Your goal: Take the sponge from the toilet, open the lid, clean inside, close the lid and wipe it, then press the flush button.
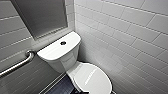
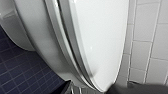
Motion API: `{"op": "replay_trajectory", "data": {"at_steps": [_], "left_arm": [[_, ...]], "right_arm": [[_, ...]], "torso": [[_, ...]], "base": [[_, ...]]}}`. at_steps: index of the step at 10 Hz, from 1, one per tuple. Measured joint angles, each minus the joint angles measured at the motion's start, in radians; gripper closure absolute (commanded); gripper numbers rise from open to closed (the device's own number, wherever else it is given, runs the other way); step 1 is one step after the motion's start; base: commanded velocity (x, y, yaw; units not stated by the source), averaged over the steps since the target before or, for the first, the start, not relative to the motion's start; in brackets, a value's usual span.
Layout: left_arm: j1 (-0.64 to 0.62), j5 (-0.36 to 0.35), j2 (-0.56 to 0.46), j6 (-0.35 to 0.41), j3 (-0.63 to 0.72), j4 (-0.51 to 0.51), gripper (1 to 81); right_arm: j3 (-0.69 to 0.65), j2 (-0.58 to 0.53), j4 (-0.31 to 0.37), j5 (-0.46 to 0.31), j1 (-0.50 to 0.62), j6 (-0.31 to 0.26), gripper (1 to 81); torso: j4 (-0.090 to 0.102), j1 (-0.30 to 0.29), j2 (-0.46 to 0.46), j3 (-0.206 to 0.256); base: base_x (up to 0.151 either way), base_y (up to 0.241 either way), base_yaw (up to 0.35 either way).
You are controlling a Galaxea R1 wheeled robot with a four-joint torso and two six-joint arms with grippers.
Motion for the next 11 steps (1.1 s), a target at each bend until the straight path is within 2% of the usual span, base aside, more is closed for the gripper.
{"op": "replay_trajectory", "data": {"at_steps": [1,3,11], "left_arm": [[0.0,-0.003,0.011,-0.039,-0.015,0.0,1.0],[-0.001,-0.02,0.029,-0.054,-0.033,0.0,1.0],[-0.006,-0.021,0.089,-0.056,-0.097,0.0,1.0]], "right_arm": [[-0.001,0.0,0.0,0.0,0.0,0.0,81.1],[-0.016,0.013,0.0,0.002,0.0,0.001,81.1],[-0.033,0.024,0.0,0.002,0.004,0.005,81.1]], "torso": [[0.0,0.0,0.0,0.0],[0.0,0.0,0.0,0.0],[0.0,0.0,0.0,0.0]], "base": [[0.0,0.0,0.0],[0.0,0.0,0.0],[0.0,0.0,0.0]]}}
